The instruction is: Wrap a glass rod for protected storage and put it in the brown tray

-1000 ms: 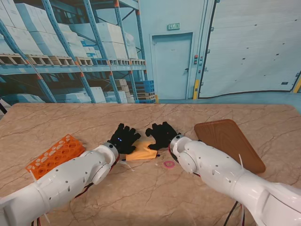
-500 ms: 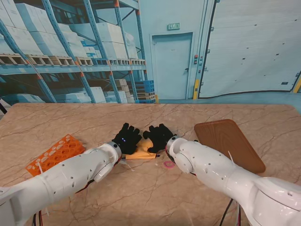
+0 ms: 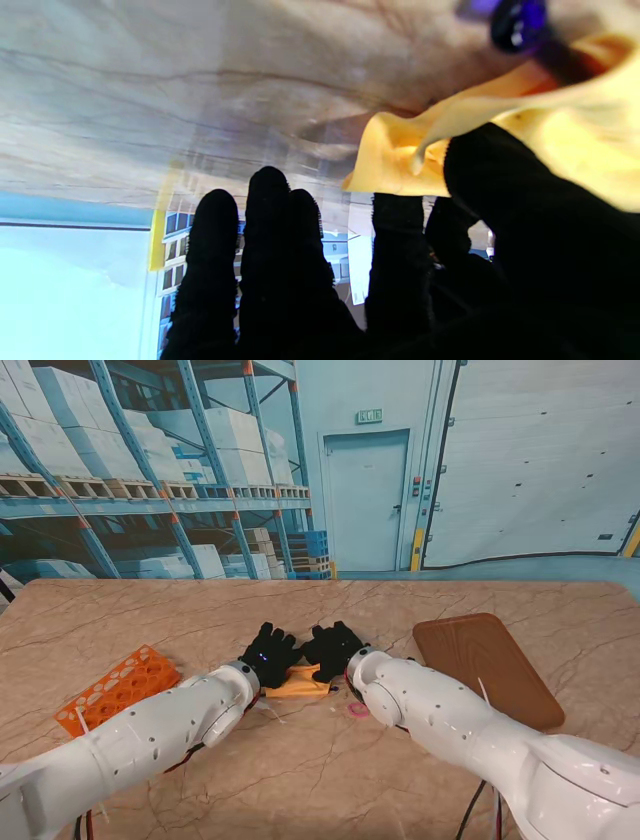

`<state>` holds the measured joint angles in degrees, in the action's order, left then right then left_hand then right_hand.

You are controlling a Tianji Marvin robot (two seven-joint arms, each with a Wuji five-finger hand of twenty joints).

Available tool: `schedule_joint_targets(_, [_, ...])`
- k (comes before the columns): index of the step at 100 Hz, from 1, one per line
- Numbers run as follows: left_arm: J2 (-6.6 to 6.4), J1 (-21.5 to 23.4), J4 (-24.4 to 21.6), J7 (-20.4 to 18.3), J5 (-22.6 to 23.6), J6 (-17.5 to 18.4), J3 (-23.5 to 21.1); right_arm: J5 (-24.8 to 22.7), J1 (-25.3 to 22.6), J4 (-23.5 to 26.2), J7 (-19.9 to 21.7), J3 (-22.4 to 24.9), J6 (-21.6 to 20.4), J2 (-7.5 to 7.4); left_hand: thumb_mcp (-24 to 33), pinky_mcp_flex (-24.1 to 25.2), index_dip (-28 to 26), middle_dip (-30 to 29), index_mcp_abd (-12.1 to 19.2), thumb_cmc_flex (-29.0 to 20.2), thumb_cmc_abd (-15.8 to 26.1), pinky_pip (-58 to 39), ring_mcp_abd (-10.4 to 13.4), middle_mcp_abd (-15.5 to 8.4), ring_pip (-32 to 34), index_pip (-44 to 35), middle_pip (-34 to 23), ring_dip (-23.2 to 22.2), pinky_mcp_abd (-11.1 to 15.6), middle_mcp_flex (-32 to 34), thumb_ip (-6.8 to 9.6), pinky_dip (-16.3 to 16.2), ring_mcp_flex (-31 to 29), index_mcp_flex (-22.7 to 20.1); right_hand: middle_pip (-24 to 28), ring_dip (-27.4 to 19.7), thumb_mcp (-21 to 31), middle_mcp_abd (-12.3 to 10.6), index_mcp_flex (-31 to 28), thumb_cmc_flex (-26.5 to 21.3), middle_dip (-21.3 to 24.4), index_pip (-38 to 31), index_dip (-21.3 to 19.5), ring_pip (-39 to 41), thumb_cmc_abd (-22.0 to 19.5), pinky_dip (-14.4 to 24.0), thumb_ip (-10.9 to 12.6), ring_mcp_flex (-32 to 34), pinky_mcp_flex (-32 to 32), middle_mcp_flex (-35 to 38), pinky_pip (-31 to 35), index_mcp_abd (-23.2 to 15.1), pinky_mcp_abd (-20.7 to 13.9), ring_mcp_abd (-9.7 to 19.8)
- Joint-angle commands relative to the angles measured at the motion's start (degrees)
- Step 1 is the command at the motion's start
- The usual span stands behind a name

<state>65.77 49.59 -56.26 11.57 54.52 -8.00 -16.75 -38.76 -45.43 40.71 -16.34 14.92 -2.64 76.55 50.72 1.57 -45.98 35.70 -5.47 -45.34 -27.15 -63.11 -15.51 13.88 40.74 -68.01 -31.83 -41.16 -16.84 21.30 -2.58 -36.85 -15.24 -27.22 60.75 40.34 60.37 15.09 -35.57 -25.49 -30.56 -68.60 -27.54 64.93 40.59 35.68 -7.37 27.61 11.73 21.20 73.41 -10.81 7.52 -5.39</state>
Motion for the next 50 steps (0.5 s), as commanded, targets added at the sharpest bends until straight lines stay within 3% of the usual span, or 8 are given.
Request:
schedule_joint_targets(1, [-0.23, 1.5, -0.4, 0.2, -0.1, -0.1, -0.2, -0.3, -1.4, 0.4, 0.2, 0.0, 0.0, -0.73, -4.3, 0.2, -1.9, 0.9, 0.4, -0.9, -7.4, 0.2, -0.9, 0.2, 0.5, -3.7, -1.3, -0.2, -1.0, 2.0, -5.28, -0.1, -1.7, 2.3, 1.2, -0.5, 1.1, -0.1, 0.6, -6.8, -0.1, -2.5, -0.8, 0.8, 1.6, -0.8, 0.1, 1.2, 0.2, 0.6, 1.7, -2.5, 1.1, 0.0])
schedule_joint_targets(11, [-0.35, 2.7, -1.4, 0.8, -0.2, 0.2, -2.5, -0.4, -2.1, 2.1, -0.1, 1.8, -0.1, -1.54, -5.6, -0.5, -2.4, 1.6, 1.6, -1.7, -5.1, -0.1, -0.9, -0.6, 1.6, -3.7, -3.0, -0.4, -1.3, 5.4, -5.2, -0.5, -4.7, 3.5, 0.6, -1.1, -0.8, -0.9, 2.0, -7.4, 0.3, -2.2, -0.4, -0.2, -2.1, -1.3, 0.1, 1.6, -0.1, 1.8, 0.7, -2.8, 1.2, 0.2])
schedule_joint_targets(22, [-0.42, 4.4, -2.7, 2.0, -0.1, 0.3, -5.5, -0.8, -3.1, 4.4, -0.2, 3.9, -0.3, -2.62, -6.8, -1.5, 1.4, 2.0, 3.0, -2.8, -2.5, -0.4, -1.4, -0.5, 2.1, 0.3, -4.4, -0.1, -1.8, 10.6, -4.76, -0.8, -8.2, 2.3, -0.6, -1.5, -3.2, -1.4, 1.2, -8.6, 1.1, -0.4, 1.8, -0.9, -6.1, -1.5, 0.0, 1.8, -0.2, 3.4, 0.2, -2.3, 1.3, 0.1])
schedule_joint_targets(50, [-0.88, 6.0, -4.5, 3.3, 0.9, 1.3, -8.8, -1.2, -4.5, 7.1, -0.1, 6.6, -1.3, -3.98, -8.2, -1.4, 5.5, 2.2, 3.9, -3.6, -0.6, -0.7, -1.2, -1.2, 2.5, 2.7, -4.9, 0.0, -1.6, 10.6, -4.53, -0.9, -8.1, -0.2, -1.1, -1.9, -6.0, -2.2, -0.2, -9.7, 1.6, 3.0, 4.8, -1.4, -12.4, -1.7, 0.7, 2.2, -0.6, 4.4, -0.4, -1.0, 1.0, 0.1])
